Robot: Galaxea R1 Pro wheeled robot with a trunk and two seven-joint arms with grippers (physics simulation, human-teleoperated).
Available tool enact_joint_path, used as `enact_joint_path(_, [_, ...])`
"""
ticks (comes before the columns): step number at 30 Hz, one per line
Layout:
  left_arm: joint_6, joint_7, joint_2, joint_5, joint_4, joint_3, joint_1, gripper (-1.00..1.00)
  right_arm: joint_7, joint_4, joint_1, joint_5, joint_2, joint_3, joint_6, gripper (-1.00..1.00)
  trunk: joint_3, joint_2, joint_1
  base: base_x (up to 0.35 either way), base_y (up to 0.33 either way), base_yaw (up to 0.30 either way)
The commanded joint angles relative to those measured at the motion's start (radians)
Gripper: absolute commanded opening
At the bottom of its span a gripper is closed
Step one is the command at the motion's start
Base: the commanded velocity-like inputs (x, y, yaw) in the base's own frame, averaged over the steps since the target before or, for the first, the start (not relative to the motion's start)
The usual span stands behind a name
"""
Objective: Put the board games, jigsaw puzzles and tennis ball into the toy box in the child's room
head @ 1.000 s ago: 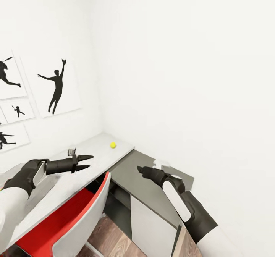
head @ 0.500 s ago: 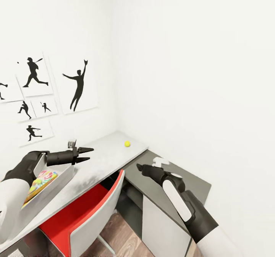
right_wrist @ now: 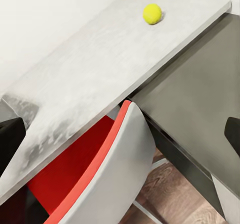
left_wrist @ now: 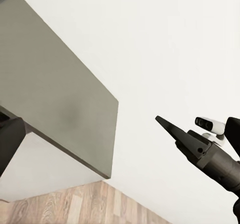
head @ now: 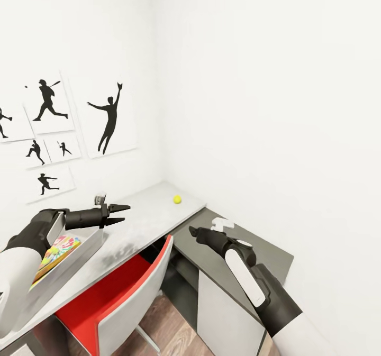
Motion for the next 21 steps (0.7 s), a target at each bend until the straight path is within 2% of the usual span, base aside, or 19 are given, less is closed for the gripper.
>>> enact_joint_path(1, [0.006, -0.002, 0.0, 0.001, 0.001, 0.001, 0.0, 1.0, -0.01, -0.001, -0.001, -0.011, 0.0, 0.001, 0.001, 1.0, 0.0, -0.001, 0.0, 0.067, 0.0, 0.001])
enact_joint_path(8, [0.001, -0.005, 0.0, 0.002, 0.0, 0.001, 0.0, 1.0, -0.012, 0.003, -0.001, -0.011, 0.0, 0.001, -0.005, 1.0, 0.0, -0.001, 0.0, 0.166, 0.0, 0.0])
enact_joint_path(13, [-0.009, -0.009, 0.0, 0.003, -0.001, 0.001, 0.0, 1.0, -0.01, 0.007, -0.001, -0.012, 0.001, 0.001, -0.008, 1.0, 0.0, -0.001, 0.0, 0.04, 0.022, 0.0])
enact_joint_path(21, [-0.011, -0.009, 0.0, 0.003, -0.001, 0.001, 0.0, 1.0, -0.009, 0.011, -0.001, -0.011, 0.004, 0.001, -0.011, 1.0, 0.0, -0.001, 0.0, 0.007, 0.138, 0.0])
